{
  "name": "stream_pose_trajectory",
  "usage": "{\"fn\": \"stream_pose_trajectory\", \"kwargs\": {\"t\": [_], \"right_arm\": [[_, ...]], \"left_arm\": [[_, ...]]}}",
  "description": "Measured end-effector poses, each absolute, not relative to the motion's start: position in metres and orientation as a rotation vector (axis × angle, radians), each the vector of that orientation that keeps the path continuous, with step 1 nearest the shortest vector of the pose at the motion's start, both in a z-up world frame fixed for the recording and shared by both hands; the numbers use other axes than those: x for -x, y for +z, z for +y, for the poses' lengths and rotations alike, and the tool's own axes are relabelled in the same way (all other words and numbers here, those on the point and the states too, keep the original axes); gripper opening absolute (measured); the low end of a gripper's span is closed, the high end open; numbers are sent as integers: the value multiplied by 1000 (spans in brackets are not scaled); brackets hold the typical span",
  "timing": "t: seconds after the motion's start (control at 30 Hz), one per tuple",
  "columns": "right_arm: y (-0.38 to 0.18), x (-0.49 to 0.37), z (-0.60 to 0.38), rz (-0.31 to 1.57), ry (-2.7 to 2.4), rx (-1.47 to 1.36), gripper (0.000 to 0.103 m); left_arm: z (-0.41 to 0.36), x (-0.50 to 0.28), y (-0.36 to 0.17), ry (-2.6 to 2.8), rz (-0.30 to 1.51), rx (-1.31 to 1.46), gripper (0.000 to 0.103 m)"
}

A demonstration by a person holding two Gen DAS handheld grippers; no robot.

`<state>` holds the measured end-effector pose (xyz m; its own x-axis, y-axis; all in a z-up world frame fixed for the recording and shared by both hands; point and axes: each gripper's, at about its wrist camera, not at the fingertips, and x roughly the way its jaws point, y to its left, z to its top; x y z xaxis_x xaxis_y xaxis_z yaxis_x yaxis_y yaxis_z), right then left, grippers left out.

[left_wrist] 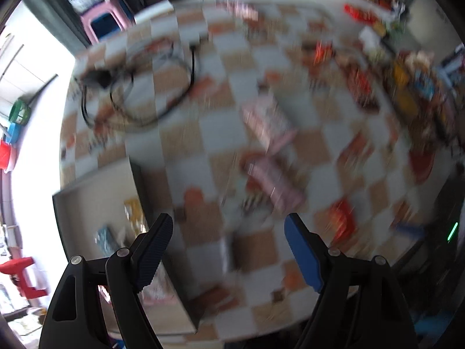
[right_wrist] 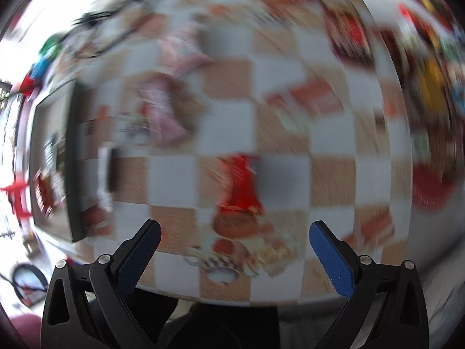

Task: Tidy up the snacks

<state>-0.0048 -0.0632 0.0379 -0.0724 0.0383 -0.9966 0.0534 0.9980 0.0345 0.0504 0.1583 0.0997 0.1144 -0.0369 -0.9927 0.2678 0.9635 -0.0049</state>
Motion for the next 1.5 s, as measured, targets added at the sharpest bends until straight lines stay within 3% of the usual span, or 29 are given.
{"fn": "stream_pose_trajectory", "kwargs": {"t": [0.33, 0.57, 0.93, 1.07, 1.1, 1.17, 1.27, 1.3, 1.33, 1.5], "right_arm": [[-3, 4, -76, 1722, -80, -125, 103], [-23, -24, -64, 1719, -79, -31, 103], [-43, -27, -63, 1779, -63, -15, 103], [-46, -37, -62, 1821, -61, -11, 103], [-45, -37, -60, 1817, -62, -8, 102], [-43, -46, -45, 1792, -53, 3, 94], [-32, -43, -38, 1751, -41, 26, 66], [-28, -43, -37, 1738, -37, 33, 47], [-26, -43, -36, 1731, -31, 34, 28], [-18, -43, -41, 1734, -3, -66, 28]], "left_arm": [[160, -12, 5, -167, 1608, -190, 82], [171, -9, -24, -98, 1667, -107, 82], [174, 7, -35, -89, 1690, -82, 93], [168, 6, -33, -98, 1706, -85, 87], [164, 5, -29, -106, 1698, -93, 79], [161, 8, -24, -119, 1687, -104, 65], [160, 13, -20, -152, 1672, -101, 32], [161, 15, -19, -170, 1677, -79, 20], [162, 15, -20, -181, 1683, -57, 20], [172, 17, -13, -209, 1680, -1, 16]]}}
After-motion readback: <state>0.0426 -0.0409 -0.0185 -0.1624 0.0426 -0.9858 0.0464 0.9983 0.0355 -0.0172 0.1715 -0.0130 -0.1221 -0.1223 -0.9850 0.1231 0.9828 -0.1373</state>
